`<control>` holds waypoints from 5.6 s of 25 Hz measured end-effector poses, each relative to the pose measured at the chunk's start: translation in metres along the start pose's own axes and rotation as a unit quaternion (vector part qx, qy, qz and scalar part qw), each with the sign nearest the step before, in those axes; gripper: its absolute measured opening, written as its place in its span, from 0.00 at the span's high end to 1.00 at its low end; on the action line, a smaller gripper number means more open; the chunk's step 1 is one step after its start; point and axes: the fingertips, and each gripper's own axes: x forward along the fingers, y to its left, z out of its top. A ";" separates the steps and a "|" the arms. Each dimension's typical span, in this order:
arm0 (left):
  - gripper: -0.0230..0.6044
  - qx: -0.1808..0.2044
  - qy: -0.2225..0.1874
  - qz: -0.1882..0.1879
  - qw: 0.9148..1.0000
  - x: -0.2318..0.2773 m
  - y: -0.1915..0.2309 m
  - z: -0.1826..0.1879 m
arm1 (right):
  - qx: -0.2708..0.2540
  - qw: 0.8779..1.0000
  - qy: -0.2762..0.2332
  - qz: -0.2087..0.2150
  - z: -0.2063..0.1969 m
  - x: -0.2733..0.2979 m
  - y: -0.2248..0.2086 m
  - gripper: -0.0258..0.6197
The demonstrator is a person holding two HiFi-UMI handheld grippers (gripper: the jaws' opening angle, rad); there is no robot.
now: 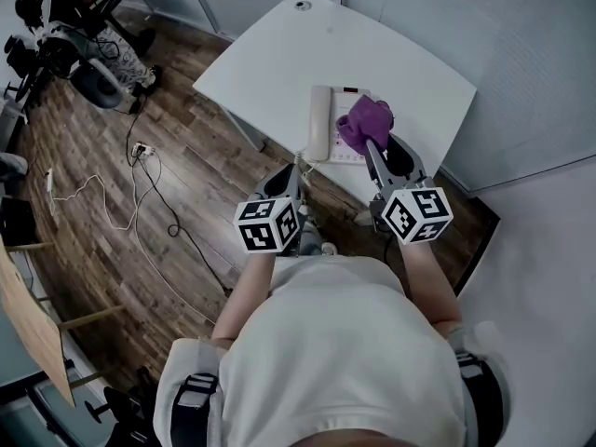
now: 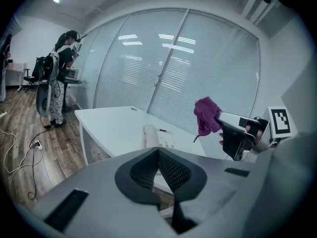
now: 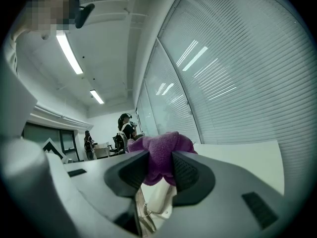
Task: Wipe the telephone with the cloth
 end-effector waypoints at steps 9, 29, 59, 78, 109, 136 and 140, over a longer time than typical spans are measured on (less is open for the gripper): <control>0.93 0.022 0.006 -0.020 1.000 0.040 0.017 0.030 | -0.002 1.000 0.000 0.000 0.010 0.065 -0.016 0.74; 0.93 0.017 0.053 -0.038 0.998 0.101 0.037 0.030 | -0.064 0.996 0.062 -0.020 -0.015 0.174 -0.052 0.74; 0.93 0.008 0.084 -0.034 0.996 0.118 0.055 0.026 | -0.155 0.970 0.184 -0.024 -0.084 0.231 -0.063 0.74; 0.93 -0.001 0.080 -0.026 0.996 0.089 0.052 0.005 | -0.176 0.967 0.186 -0.006 -0.095 0.196 -0.031 0.74; 0.93 -0.018 0.062 -0.016 0.998 0.050 0.039 -0.012 | -0.193 0.959 0.208 0.005 -0.130 0.130 0.002 0.74; 0.93 -0.031 0.059 -0.022 0.998 0.025 0.024 -0.029 | -0.153 0.955 0.252 0.011 -0.176 0.071 0.015 0.73; 0.93 -0.031 0.058 -0.020 0.998 0.025 0.023 -0.031 | -0.144 0.953 0.265 0.013 -0.185 0.063 0.012 0.73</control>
